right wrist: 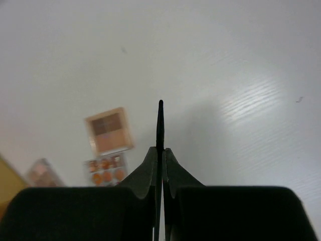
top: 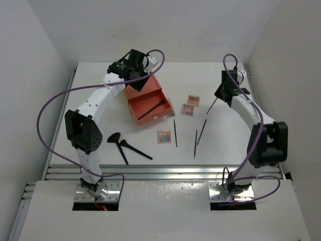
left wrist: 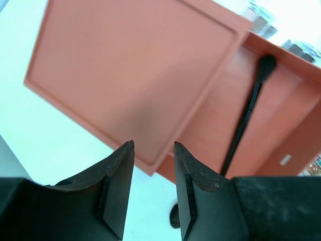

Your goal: Organize the makeup

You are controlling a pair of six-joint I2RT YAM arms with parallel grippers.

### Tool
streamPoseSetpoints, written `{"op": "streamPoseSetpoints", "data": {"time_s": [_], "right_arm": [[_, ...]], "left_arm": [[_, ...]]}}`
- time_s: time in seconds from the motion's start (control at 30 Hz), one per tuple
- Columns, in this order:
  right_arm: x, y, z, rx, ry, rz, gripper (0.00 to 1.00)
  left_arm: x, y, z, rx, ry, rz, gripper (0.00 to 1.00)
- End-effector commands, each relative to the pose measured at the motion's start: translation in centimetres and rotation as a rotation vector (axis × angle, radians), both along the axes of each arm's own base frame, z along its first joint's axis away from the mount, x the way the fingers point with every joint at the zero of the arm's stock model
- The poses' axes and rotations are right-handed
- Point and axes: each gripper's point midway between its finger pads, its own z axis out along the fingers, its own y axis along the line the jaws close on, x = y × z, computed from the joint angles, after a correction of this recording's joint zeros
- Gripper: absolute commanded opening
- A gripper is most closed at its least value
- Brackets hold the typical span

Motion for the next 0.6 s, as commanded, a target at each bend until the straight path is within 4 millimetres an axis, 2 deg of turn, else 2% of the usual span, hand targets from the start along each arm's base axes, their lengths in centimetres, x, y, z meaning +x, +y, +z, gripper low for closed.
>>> {"op": "streamPoseSetpoints", "data": {"time_s": [0.0,0.03,0.1,0.13,0.17,0.2,0.23,0.27,0.3,0.33,0.37,0.4,0.43,0.47,0.5,0.57], "right_arm": [[0.2,4.4,5.4,0.11,-0.22,-0.003,0.0],[0.2,7.8,6.1,0.155,-0.267,0.032,0.0],[0.0,10.6,7.9,0.237,-0.336,0.053,0.0],[0.5,13.6,9.5,0.296,-0.412,0.105,0.0],[0.2,16.4,10.4,0.326,-0.444,0.152,0.0],[0.3,17.9,11.3,0.358,-0.484,0.165,0.0],[-0.2,21.3,12.6,0.389,-0.52,0.209,0.0],[0.0,22.5,12.4,0.399,-0.522,0.214,0.0],[-0.2,24.5,13.5,0.432,-0.54,0.238,0.0],[0.4,25.6,12.6,0.44,-0.526,0.221,0.0],[0.1,27.7,13.1,0.462,-0.533,0.25,0.0],[0.3,28.4,13.0,0.499,-0.529,0.229,0.0],[0.8,29.1,11.1,0.496,-0.494,0.219,0.0],[0.7,30.4,11.8,0.524,-0.499,0.225,0.0],[0.8,30.9,11.6,0.548,-0.495,0.213,0.0],[0.8,32.0,10.4,0.566,-0.463,0.201,0.0]], "left_arm": [[0.9,2.3,3.4,-0.079,-0.095,0.096,0.43],[1.2,2.6,3.2,-0.092,-0.097,0.115,0.43],[1.4,4.1,4.0,-0.109,-0.119,0.154,0.43],[1.2,4.5,3.0,-0.109,-0.094,0.175,0.43],[1.2,5.1,3.4,-0.129,-0.107,0.2,0.43],[1.4,6.1,3.5,-0.137,-0.114,0.229,0.43],[1.0,6.6,3.5,-0.145,-0.113,0.233,0.43],[0.7,7.2,3.3,-0.154,-0.107,0.254,0.43],[0.5,7.5,3.3,-0.168,-0.11,0.264,0.43],[-0.1,8.4,2.9,-0.179,-0.095,0.289,0.43],[-0.3,8.9,2.9,-0.18,-0.099,0.298,0.43],[-0.7,8.8,2.6,-0.191,-0.087,0.301,0.43],[-1.0,9.5,2.4,-0.198,-0.083,0.323,0.43],[-1.5,10.1,2.1,-0.196,-0.081,0.336,0.43],[-2.0,10.2,1.8,-0.2,-0.073,0.343,0.43],[-3.0,10.7,0.6,-0.196,-0.042,0.349,0.43]]}}
